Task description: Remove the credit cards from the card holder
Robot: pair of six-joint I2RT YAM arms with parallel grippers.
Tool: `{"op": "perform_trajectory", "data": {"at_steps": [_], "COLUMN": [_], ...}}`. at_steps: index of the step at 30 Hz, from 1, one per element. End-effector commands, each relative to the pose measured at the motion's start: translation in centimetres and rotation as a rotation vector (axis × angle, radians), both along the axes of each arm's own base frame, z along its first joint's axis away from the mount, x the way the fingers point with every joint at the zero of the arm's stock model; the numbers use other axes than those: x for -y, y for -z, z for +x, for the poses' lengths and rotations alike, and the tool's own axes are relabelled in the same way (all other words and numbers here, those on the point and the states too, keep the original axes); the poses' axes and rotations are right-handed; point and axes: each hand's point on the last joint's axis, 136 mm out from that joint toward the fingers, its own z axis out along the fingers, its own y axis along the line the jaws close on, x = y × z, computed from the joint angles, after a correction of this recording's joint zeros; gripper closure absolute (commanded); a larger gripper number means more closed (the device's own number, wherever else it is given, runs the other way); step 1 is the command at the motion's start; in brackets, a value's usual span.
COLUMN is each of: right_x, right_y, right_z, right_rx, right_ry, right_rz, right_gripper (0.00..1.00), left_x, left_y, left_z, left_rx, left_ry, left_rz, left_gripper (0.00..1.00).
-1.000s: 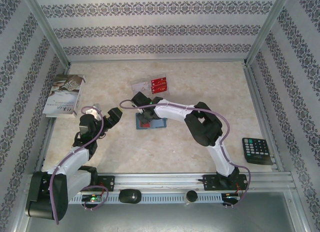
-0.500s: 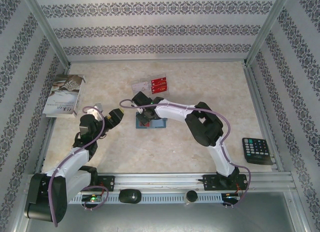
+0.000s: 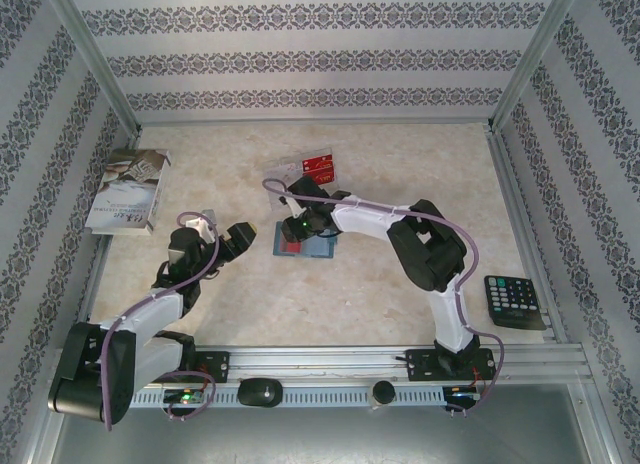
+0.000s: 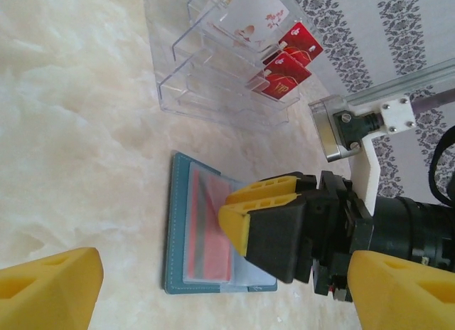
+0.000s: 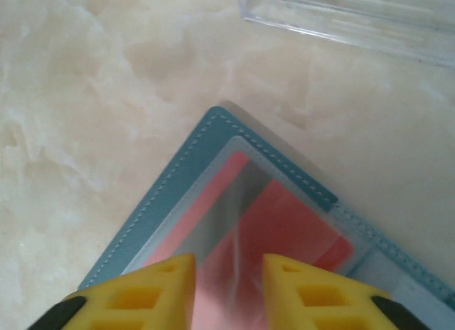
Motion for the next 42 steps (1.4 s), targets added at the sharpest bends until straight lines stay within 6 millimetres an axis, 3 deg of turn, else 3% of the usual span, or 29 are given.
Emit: {"op": "perform_trajectory", "data": {"at_steps": [1,10,13,25,30,34,36,39,42], "right_x": [0.8,2.4,3.0,2.1,3.2,3.8,3.5,2.4,0.7], "right_y": [-1.9,0.3,0.0,1.7,4.0,5.0,4.5,3.5,1.7], "right_z": [0.4,1.0,1.4,0.9,0.2,-0.3,-0.2,0.0,0.0], "right_rx": [0.091,0.038,0.069,0.051,0.009,0.001,0.018,0.031,0.02], "right_ry": [0.065,0.142,0.164,0.086,0.071,0.067,0.063,0.027,-0.002], "right_rz": [-0.064,-0.162,-0.181,-0.245,-0.316,-0.332,-0.294,-0.207,-0.005], "right_gripper": [0.66,0.67,0.64,0.62,0.73,0.93,1.0,1.0,1.0], "left_x": [0.4,0.4,0.4,0.3,0.4,0.4,0.5,0.7,1.1], "left_y": [-1.7,-1.9,-2.1,-2.0,-2.1,-2.1,-2.0,-1.8,-1.9], "left_z": [0.7,0.7,0.7,0.7,0.6,0.6,0.5,0.6,0.7], "left_rx": [0.074,0.082,0.087,0.09,0.093,0.092,0.09,0.084,0.091], "left_ry": [0.008,0.004,0.004,0.003,0.006,0.012,0.017,0.027,0.048], "left_rz": [0.0,0.006,0.007,0.016,0.016,0.021,0.02,0.016,0.001], "left_gripper": [0.09,0.08,0.08,0.08,0.08,0.08,0.08,0.09,0.14]}}
